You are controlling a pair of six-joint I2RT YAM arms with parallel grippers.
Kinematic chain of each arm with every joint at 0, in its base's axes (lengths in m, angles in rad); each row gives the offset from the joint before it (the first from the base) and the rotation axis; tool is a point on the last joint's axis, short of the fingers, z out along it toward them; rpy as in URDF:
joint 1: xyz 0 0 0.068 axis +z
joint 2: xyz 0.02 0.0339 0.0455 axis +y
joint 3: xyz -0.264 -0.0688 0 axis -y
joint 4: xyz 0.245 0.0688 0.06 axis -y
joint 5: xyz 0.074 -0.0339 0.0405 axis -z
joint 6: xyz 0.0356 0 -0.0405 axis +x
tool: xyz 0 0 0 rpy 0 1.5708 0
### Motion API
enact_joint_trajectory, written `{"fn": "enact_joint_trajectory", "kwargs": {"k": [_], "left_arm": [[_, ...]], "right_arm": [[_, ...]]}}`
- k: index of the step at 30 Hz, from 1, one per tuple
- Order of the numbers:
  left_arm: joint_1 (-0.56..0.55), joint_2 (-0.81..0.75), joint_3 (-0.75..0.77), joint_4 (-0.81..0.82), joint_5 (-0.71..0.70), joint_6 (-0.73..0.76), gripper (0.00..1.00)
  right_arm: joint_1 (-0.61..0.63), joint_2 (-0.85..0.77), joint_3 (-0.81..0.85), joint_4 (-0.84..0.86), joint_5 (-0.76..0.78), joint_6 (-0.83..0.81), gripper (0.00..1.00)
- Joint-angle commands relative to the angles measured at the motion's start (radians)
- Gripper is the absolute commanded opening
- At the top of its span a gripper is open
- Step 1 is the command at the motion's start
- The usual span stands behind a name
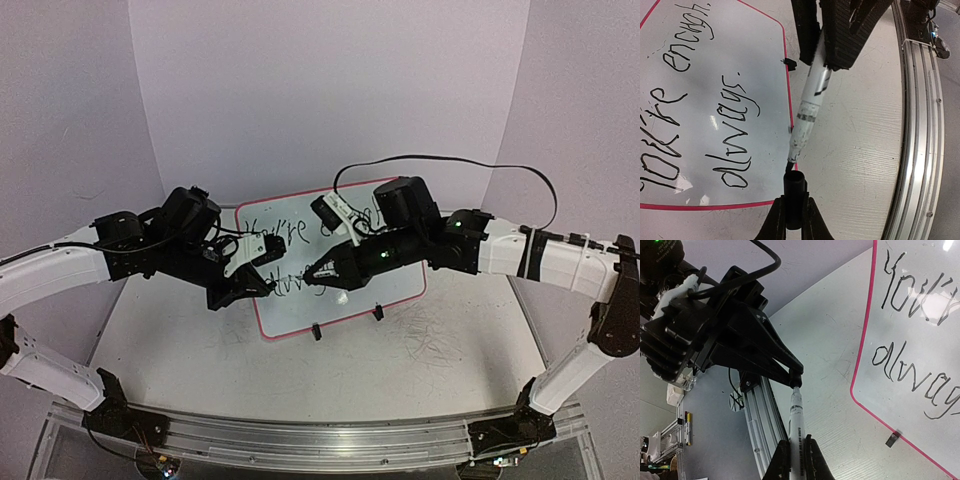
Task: Write a sentence on the whiteboard
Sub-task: Insert the whiteboard marker without the cap into the pen cap.
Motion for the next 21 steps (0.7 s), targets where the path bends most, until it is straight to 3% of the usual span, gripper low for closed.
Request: {"fn": "enact_joint_trajectory", "kwargs": {"k": [1, 21], "left_arm": [[-0.005, -0.029, 0.012, 0.031, 0.015, -0.002, 0.0], [-0.015, -0.038, 0.012, 0.031, -0.002, -0.009, 0.0]], "right_arm": [[0.005, -0.017, 0.013, 0.041, 0.018, 0.012, 0.0], [0.023, 0.034, 0.007, 0.036, -0.007, 0.005, 0.0]]}}
